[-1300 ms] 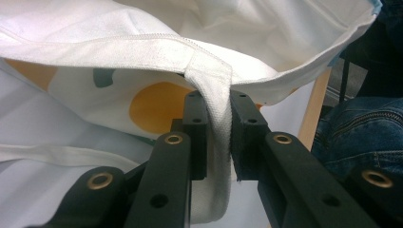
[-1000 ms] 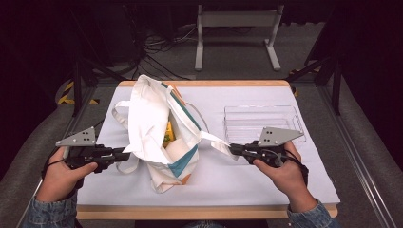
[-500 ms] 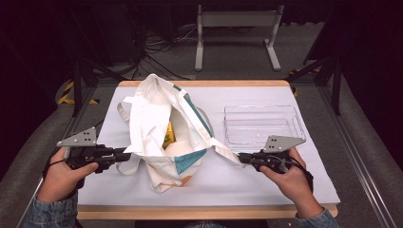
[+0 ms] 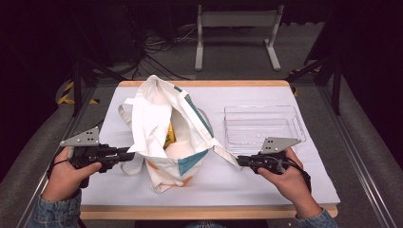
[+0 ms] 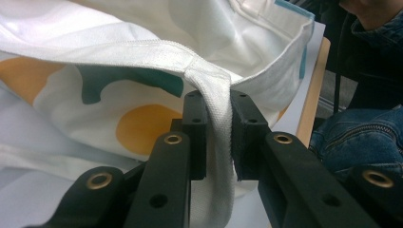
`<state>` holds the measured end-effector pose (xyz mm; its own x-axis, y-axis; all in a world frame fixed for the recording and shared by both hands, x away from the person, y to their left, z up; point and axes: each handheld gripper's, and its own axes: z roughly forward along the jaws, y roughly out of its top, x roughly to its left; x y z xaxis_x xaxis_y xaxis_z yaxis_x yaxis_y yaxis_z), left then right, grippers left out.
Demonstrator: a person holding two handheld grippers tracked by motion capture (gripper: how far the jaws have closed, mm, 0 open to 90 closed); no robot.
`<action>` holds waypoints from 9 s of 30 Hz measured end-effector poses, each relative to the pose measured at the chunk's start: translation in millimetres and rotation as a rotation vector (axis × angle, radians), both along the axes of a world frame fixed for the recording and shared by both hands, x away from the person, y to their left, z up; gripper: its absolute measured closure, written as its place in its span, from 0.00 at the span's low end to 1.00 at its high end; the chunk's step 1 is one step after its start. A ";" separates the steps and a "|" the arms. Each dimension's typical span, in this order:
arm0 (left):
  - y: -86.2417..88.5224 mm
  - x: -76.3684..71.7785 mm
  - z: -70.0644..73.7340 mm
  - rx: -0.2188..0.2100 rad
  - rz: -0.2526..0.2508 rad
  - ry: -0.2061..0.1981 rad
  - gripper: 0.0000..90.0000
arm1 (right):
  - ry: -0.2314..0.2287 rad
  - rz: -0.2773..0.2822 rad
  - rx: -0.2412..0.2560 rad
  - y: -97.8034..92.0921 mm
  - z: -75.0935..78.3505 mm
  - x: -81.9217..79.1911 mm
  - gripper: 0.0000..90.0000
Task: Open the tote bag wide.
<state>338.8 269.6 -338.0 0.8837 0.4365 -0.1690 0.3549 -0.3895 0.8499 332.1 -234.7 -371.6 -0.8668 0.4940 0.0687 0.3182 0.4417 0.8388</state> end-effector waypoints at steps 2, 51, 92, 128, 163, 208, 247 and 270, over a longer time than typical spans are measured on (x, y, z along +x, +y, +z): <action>-1.8 -0.6 0.8 -0.004 0.000 -0.003 0.87 | 0.002 0.010 0.000 3.6 0.0 0.4 0.94; -4.9 -0.1 0.9 -0.012 0.004 0.012 0.69 | -0.128 0.058 0.102 116.5 45.7 71.7 0.97; -20.0 51.6 -16.0 -0.215 0.316 0.220 0.39 | -0.225 0.045 0.086 112.5 46.7 55.6 0.97; 14.8 8.1 25.1 0.041 0.469 -0.152 0.94 | -0.260 -0.020 0.107 85.6 57.4 55.1 0.97; 24.1 30.7 -46.9 0.198 0.465 -0.018 0.93 | -0.152 -0.116 0.050 92.5 -6.5 66.4 0.97; 49.6 38.4 -55.1 0.108 0.575 0.045 0.46 | -0.067 -0.200 0.003 90.1 -17.9 73.4 0.66; 52.1 4.8 -17.1 0.019 0.556 -0.086 0.31 | -0.144 0.037 0.049 177.7 30.5 144.7 0.67; 48.7 6.3 -16.7 0.022 0.544 -0.094 0.31 | 0.045 -0.069 -0.193 170.6 -26.2 173.3 0.94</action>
<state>345.1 318.3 -354.7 0.5408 0.8368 -0.0855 0.4327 -0.1896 0.8814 505.4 -64.2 -397.7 -0.8286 0.5598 0.0048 0.3884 0.5687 0.7251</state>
